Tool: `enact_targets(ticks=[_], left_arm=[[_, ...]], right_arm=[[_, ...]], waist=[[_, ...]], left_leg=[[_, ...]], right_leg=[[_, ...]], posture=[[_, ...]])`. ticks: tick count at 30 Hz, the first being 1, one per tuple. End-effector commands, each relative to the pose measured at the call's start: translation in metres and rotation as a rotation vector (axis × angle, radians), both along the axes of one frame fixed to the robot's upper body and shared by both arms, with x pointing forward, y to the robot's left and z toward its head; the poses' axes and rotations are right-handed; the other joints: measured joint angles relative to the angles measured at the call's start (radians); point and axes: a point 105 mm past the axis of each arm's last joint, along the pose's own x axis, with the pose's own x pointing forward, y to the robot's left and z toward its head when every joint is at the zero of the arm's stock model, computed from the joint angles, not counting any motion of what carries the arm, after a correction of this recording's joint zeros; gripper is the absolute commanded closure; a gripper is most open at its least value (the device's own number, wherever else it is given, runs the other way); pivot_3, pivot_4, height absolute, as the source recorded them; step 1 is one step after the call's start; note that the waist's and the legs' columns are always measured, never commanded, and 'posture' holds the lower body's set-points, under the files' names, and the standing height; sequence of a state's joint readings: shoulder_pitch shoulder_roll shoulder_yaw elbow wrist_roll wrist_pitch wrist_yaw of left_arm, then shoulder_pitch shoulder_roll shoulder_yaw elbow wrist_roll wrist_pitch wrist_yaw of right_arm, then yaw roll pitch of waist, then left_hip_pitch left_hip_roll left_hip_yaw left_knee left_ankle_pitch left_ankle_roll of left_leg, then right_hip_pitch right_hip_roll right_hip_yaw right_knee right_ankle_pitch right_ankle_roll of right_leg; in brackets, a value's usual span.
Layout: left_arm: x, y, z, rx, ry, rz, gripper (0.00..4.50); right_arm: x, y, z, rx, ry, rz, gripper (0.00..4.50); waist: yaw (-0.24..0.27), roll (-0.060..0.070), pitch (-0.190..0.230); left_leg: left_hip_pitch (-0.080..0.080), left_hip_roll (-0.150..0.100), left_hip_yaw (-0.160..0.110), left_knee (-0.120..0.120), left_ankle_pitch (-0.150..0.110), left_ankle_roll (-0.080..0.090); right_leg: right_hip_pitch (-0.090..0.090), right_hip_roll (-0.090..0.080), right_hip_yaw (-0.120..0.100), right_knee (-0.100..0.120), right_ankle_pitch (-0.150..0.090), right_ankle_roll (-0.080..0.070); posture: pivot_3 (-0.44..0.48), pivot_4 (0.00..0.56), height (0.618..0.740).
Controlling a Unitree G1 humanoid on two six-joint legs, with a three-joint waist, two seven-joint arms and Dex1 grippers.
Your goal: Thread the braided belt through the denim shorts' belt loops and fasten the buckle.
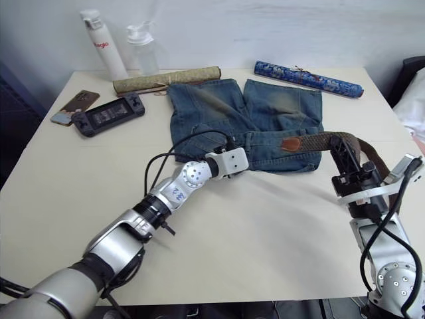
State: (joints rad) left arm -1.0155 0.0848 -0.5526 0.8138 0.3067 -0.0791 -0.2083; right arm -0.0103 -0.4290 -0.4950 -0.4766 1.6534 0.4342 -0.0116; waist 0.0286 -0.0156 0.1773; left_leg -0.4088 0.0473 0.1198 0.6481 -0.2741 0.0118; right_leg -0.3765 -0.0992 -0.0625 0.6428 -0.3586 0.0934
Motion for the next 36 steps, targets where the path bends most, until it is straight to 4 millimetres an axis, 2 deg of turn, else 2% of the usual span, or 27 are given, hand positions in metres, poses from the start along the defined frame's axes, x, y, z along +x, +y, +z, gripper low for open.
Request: enact_targets(ticks=[1,6,7,9,13,17,22,26,30,33,36], left_arm=[[0.007,-0.010,0.003,-0.014,0.020,0.024,1.27],[0.010,-0.014,-0.007,0.004,0.061,0.053,1.27],[0.010,-0.014,-0.008,0.008,0.065,0.046,1.81],[0.009,-0.014,-0.011,0.006,0.080,0.037,2.53],[0.008,-0.010,-0.015,0.009,0.091,0.025,4.43],[0.000,-0.009,-0.021,-0.008,0.121,-0.011,4.48],[-0.033,0.003,-0.038,-0.056,0.164,-0.083,4.48],[-0.057,0.021,-0.025,-0.177,0.164,-0.077,4.48],[-0.083,0.055,-0.019,-0.265,0.238,-0.091,4.48],[-0.089,0.068,-0.011,-0.354,0.298,-0.057,4.48],[-0.092,0.073,-0.005,-0.353,0.277,-0.056,4.48]], right_arm=[[-0.009,0.000,0.014,0.002,-0.066,-0.008,4.50],[-0.008,0.003,0.013,0.012,-0.065,-0.006,4.50],[-0.009,0.004,0.014,0.012,-0.066,-0.003,4.50],[-0.009,0.006,0.015,0.014,-0.069,0.000,4.50],[-0.008,0.007,0.015,0.018,-0.067,0.004,4.50],[-0.009,0.007,0.014,0.019,-0.065,0.007,4.50],[-0.010,0.007,0.015,0.031,-0.078,-0.006,4.50],[-0.011,0.007,0.018,0.039,-0.099,-0.012,4.50],[-0.015,0.009,0.023,0.025,-0.119,-0.002,4.50],[-0.016,0.010,0.025,0.019,-0.131,0.009,4.50],[-0.017,0.006,0.025,0.018,-0.128,-0.005,4.50]], waist=[[-0.001,0.000,0.000],[-0.004,0.000,0.000],[-0.004,0.000,0.000],[-0.005,0.000,0.000],[-0.006,0.000,0.000],[-0.008,0.000,0.000],[-0.014,0.002,-0.001],[-0.020,0.002,-0.001],[-0.029,0.003,-0.002],[-0.031,0.003,-0.001],[-0.026,0.003,-0.001]], left_leg=[[0.000,-0.001,0.000,0.000,-0.002,0.003],[-0.001,-0.001,0.001,0.000,-0.004,0.008],[0.000,-0.001,0.001,0.000,-0.004,0.007],[0.000,0.000,0.001,0.000,-0.004,0.007],[0.000,0.000,0.001,0.001,-0.004,0.007],[0.000,0.000,0.002,0.000,-0.004,0.007],[0.001,0.001,0.002,-0.001,-0.001,0.001],[0.002,0.002,0.001,-0.001,0.000,0.000],[0.002,0.002,0.001,-0.001,0.000,-0.001],[0.002,0.003,0.001,-0.002,0.001,-0.002],[0.002,0.002,0.000,-0.001,0.001,-0.002]], right_leg=[[0.000,-0.001,0.000,0.000,0.000,0.001],[0.000,-0.002,-0.001,-0.002,0.001,0.002],[0.000,-0.002,-0.002,-0.002,0.001,0.002],[0.000,-0.002,-0.003,-0.002,0.001,0.002],[0.000,-0.002,-0.004,-0.001,0.001,0.002],[0.000,-0.002,-0.004,-0.001,0.001,0.002],[0.000,-0.002,-0.002,-0.001,0.001,0.001],[0.001,-0.003,0.003,0.000,0.000,0.000],[0.001,-0.003,0.004,0.001,0.000,0.000],[0.001,-0.002,0.003,0.002,0.000,0.000],[0.001,-0.003,0.003,0.002,0.000,0.000]], posture=[[0.000,0.150,0.737],[0.000,0.150,0.737],[0.000,0.150,0.737],[0.000,0.150,0.737],[0.000,0.150,0.737],[0.000,0.150,0.737],[0.000,0.150,0.737],[0.000,0.150,0.737],[0.000,0.150,0.737],[0.000,0.150,0.737],[0.000,0.150,0.737]])
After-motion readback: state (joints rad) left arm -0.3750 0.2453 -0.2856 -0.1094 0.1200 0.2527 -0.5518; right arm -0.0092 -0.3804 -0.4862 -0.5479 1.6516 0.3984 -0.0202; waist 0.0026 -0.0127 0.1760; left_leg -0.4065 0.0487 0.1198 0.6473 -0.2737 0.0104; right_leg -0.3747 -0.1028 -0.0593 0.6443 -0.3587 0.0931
